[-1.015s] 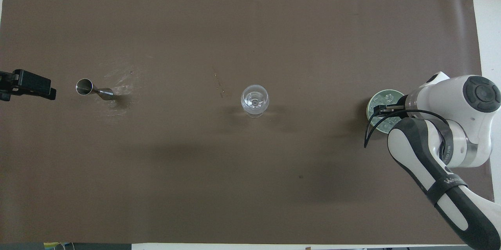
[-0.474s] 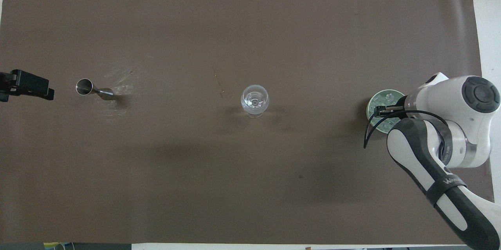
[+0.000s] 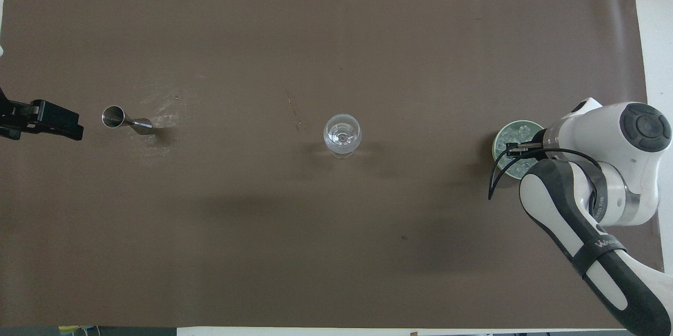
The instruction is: Pour wine and add ice with both arms
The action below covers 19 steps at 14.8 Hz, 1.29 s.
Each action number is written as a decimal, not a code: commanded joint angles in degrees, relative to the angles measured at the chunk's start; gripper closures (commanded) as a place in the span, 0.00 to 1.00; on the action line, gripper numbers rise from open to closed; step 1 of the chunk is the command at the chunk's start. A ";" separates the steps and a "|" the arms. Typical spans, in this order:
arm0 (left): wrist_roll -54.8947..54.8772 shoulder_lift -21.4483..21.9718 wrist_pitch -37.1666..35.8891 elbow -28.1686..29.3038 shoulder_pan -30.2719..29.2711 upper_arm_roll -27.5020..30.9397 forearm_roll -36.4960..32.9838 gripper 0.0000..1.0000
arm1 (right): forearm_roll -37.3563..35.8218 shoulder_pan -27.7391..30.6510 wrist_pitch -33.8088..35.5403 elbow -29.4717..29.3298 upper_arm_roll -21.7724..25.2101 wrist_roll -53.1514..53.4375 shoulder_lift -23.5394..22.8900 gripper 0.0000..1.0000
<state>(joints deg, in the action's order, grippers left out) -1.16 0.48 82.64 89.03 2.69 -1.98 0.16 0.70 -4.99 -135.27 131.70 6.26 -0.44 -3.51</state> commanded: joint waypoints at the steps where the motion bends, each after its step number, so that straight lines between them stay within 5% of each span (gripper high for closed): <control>1: -0.42 1.45 1.72 1.24 -0.23 0.66 -0.43 0.00 | 0.27 0.24 -0.52 1.02 -0.28 0.26 0.78 0.76; 9: -0.16 1.36 2.35 1.06 -0.23 0.93 0.19 0.00 | 0.27 0.15 0.79 -1.52 -0.28 0.61 0.34 0.90; 19: -0.24 1.45 1.91 1.15 -0.32 0.93 0.19 0.00 | 1.84 -6.16 21.96 -22.51 -0.81 10.53 0.26 0.93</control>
<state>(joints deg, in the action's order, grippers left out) -1.17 0.75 84.07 88.89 2.50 -1.16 0.24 1.09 -8.96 -116.92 113.98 5.72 6.88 -2.54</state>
